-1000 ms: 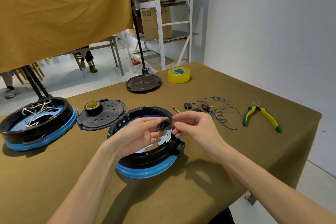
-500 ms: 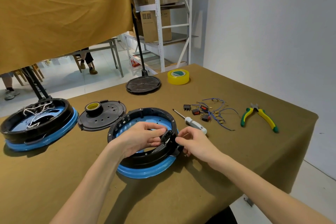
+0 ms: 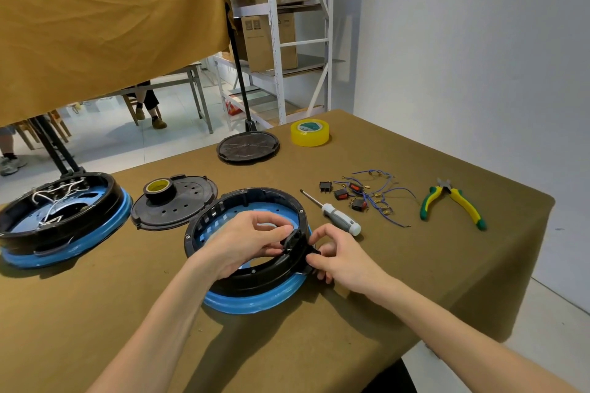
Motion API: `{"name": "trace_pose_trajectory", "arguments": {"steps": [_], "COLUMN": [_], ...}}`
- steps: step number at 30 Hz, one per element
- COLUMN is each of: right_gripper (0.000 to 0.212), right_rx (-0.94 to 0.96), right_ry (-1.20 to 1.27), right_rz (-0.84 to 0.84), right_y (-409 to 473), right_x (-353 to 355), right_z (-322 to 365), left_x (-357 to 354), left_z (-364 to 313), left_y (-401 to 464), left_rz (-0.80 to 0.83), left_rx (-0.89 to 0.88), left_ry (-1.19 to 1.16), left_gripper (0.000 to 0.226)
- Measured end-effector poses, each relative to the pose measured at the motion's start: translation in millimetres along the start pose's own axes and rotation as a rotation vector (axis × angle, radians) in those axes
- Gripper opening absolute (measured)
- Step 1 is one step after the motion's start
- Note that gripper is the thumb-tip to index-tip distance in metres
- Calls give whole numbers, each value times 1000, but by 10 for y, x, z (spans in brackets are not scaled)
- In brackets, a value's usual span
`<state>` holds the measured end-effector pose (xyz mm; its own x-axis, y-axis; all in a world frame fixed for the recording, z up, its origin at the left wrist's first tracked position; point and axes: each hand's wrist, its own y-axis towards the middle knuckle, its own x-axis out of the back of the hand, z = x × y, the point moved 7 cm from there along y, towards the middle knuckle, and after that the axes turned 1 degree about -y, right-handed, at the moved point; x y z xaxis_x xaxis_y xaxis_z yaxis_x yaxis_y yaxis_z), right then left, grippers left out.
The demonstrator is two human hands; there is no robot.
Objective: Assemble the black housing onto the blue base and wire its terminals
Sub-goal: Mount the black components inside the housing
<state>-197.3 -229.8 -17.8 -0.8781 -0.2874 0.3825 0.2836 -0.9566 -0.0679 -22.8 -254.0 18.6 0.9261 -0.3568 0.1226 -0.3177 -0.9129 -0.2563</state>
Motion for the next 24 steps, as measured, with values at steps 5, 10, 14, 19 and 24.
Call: {"name": "trace_pose_trajectory", "arguments": {"steps": [5, 10, 14, 19, 24], "right_gripper": [23, 22, 20, 21, 20], "right_rx": [-39, -66, -116, -130, -100], "right_ry": [-5, 32, 88, 107, 69], "right_rz": [49, 52, 81, 92, 80], "right_y": [71, 99, 117, 112, 106], "right_x": [-7, -21, -24, -18, -40], "right_z": [8, -28, -47, -48, -55], "left_x": [2, 14, -21, -47, -23], "left_z": [-8, -5, 38, 68, 44], "left_y": [-15, -17, -36, -36, -27], "left_rz": [-38, -65, 13, 67, -5], "left_rx": [-78, -104, 12, 85, 16], "left_ry": [54, 61, 24, 56, 72], "left_gripper": [12, 9, 9, 22, 14]}}
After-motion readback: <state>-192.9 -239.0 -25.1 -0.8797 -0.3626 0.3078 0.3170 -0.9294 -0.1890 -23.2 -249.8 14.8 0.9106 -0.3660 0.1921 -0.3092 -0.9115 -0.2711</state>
